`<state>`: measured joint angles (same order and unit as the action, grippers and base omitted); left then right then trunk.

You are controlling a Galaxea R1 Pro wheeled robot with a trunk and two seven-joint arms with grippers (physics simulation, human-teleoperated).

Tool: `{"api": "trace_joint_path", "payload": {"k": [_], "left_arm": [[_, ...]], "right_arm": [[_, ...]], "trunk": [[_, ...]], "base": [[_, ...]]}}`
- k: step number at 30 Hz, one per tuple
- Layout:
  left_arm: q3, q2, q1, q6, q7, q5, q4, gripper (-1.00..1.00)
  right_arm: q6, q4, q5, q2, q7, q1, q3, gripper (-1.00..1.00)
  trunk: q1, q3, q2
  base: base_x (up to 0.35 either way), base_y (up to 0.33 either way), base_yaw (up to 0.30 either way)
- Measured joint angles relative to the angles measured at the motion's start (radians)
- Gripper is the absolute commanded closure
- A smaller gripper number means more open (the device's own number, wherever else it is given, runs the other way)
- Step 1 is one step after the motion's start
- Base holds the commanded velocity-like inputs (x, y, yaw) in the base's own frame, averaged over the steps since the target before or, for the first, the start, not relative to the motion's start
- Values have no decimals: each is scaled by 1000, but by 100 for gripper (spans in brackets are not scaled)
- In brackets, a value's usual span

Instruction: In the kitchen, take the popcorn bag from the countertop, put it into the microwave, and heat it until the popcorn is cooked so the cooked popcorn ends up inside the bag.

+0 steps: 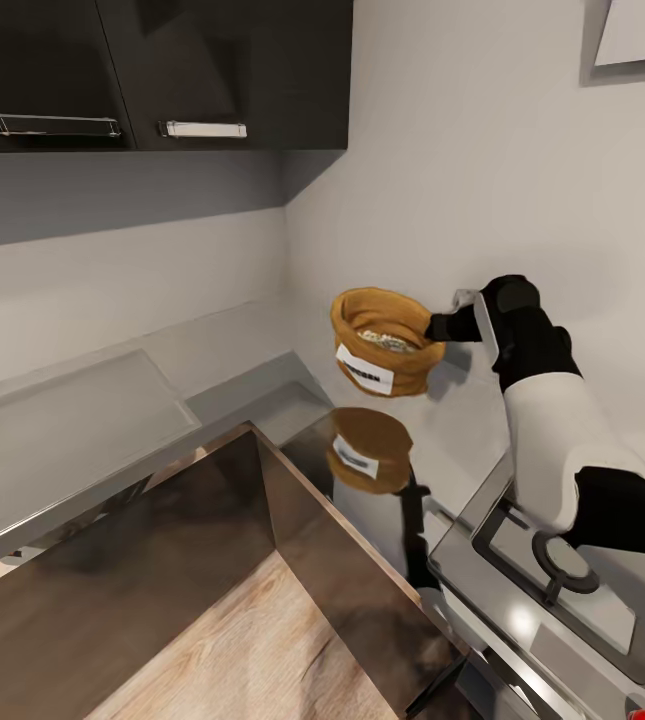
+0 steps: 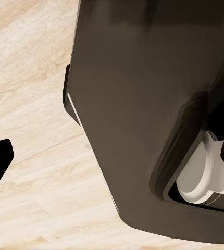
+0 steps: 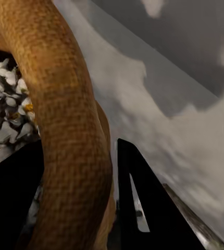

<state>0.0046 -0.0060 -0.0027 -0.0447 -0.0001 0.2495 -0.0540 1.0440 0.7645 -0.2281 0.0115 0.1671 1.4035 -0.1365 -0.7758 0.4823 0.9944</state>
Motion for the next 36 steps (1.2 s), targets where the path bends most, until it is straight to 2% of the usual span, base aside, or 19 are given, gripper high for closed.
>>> {"api": "trace_joint_path", "payload": {"k": [6, 9, 36], "left_arm": [[0, 0, 0, 0, -1, 0, 0, -100], [-5, 0, 0, -1, -3, -5, 0, -100], [1, -1, 0, -1, -1, 0, 0, -100]], "right_arm": [[0, 0, -5, -24, 0, 2, 0, 100], [0, 0, -3, -26, 0, 2, 2, 100], [0, 8, -1, -29, 1, 2, 1, 100]], "trunk": [[0, 0, 0], [0, 0, 0], [-1, 0, 0]], "base": [[0, 0, 0], [-109, 0, 0], [-341, 0, 0]]}}
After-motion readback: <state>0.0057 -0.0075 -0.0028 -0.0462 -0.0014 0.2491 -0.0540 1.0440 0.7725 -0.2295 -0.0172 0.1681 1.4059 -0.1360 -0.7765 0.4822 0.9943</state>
